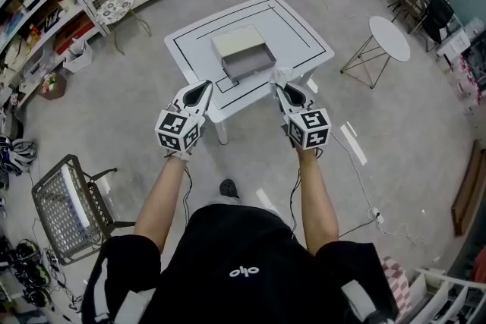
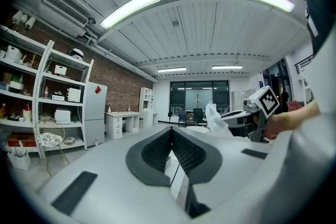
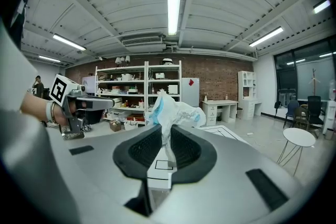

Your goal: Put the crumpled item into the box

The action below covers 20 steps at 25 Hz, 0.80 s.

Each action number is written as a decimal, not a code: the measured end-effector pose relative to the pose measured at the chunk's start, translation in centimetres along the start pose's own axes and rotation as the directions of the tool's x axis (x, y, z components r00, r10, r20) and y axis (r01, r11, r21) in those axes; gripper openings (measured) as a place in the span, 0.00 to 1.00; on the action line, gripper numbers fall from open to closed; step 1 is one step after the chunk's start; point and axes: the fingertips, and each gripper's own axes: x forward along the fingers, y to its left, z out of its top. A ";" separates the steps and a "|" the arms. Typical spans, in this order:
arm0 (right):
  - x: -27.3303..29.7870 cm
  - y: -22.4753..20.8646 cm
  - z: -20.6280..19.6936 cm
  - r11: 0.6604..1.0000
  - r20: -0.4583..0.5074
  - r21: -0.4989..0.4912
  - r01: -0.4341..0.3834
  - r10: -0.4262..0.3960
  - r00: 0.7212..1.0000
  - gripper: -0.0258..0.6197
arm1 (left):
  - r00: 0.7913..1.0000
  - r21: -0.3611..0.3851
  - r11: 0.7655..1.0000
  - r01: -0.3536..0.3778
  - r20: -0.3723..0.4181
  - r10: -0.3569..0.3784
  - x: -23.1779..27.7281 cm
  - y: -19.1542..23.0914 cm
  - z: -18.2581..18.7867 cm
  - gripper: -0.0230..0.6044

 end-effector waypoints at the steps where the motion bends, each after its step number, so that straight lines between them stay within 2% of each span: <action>1: 0.5 -0.1 0.1 1.000 0.000 0.002 0.002 -0.002 1.000 0.13 | 1.000 -0.002 1.000 0.003 -0.001 -0.003 0.4 0.4 0.0 0.04; 7: 2.4 -1.3 0.1 1.000 -0.007 0.015 0.017 -0.017 1.000 0.13 | 1.000 -0.008 1.000 0.024 -0.004 -0.024 2.2 1.9 -0.3 0.04; 20: 8.2 -3.9 -0.2 1.000 -0.029 0.022 0.008 -0.007 1.000 0.13 | 1.000 -0.026 1.000 0.013 -0.023 -0.013 6.0 5.9 -1.7 0.04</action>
